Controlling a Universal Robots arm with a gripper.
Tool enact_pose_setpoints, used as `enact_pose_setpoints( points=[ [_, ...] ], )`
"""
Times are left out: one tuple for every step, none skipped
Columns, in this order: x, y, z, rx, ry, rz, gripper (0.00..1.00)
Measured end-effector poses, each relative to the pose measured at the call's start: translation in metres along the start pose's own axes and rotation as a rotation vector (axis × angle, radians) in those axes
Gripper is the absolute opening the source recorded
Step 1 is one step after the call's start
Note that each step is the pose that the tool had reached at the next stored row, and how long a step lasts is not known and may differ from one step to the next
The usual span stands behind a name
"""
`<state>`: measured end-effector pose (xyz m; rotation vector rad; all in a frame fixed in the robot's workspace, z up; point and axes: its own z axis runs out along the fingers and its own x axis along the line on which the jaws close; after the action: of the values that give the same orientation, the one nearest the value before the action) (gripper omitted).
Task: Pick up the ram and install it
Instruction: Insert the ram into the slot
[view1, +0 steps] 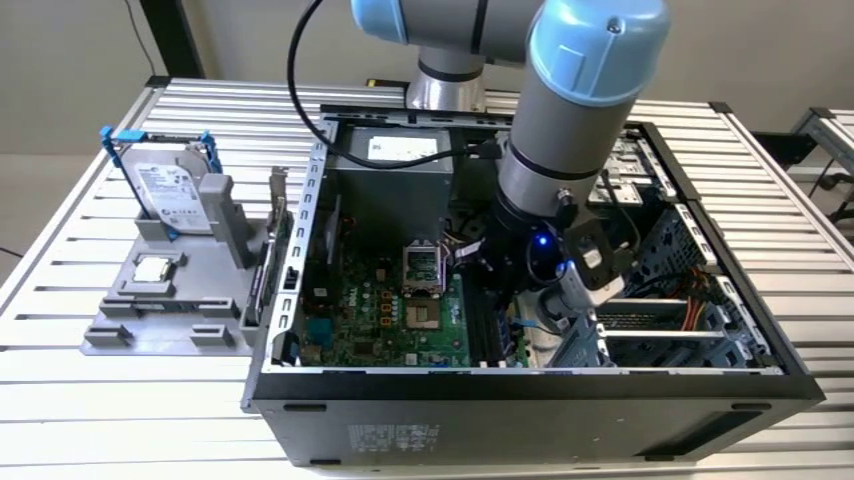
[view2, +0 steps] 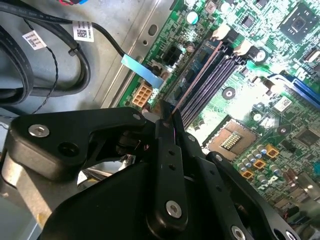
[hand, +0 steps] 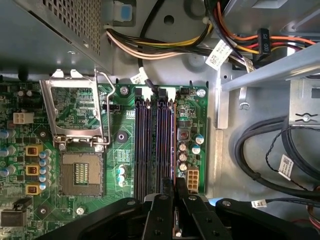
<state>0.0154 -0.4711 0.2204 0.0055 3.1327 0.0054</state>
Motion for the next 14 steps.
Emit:
enact_pose_setpoints(
  points=[
    [0.0000, 0.0001, -0.0007, 0.0010, 0.0000, 0.000, 0.00],
    [0.0000, 0.0001, -0.0012, 0.0015, 0.0000, 0.000, 0.00],
    [0.0000, 0.0001, -0.0017, 0.0020, -0.0001, 0.000, 0.00],
    [0.0000, 0.0001, -0.0021, 0.0029, 0.0000, 0.000, 0.00],
    [0.0000, 0.0001, -0.0021, 0.0031, -0.0001, 0.001, 0.00],
    [0.0004, 0.0001, -0.0022, 0.0033, -0.0001, 0.003, 0.00],
    [0.0006, 0.0001, -0.0022, 0.0035, -0.0001, 0.006, 0.00],
    [0.0007, 0.0001, -0.0022, 0.0038, -0.0001, 0.009, 0.00],
    [0.0008, 0.0003, -0.0022, 0.0040, 0.0000, 0.012, 0.00],
    [0.0009, 0.0006, -0.0022, 0.0043, -0.0001, 0.015, 0.00],
    [0.0010, 0.0010, -0.0023, 0.0045, 0.0000, 0.018, 0.00],
    [0.0010, 0.0015, -0.0022, 0.0047, -0.0001, 0.020, 0.00],
    [0.0010, 0.0022, -0.0022, 0.0048, -0.0001, 0.022, 0.00],
    [0.0010, 0.0027, -0.0021, 0.0050, 0.0000, 0.023, 0.00]
  ],
)
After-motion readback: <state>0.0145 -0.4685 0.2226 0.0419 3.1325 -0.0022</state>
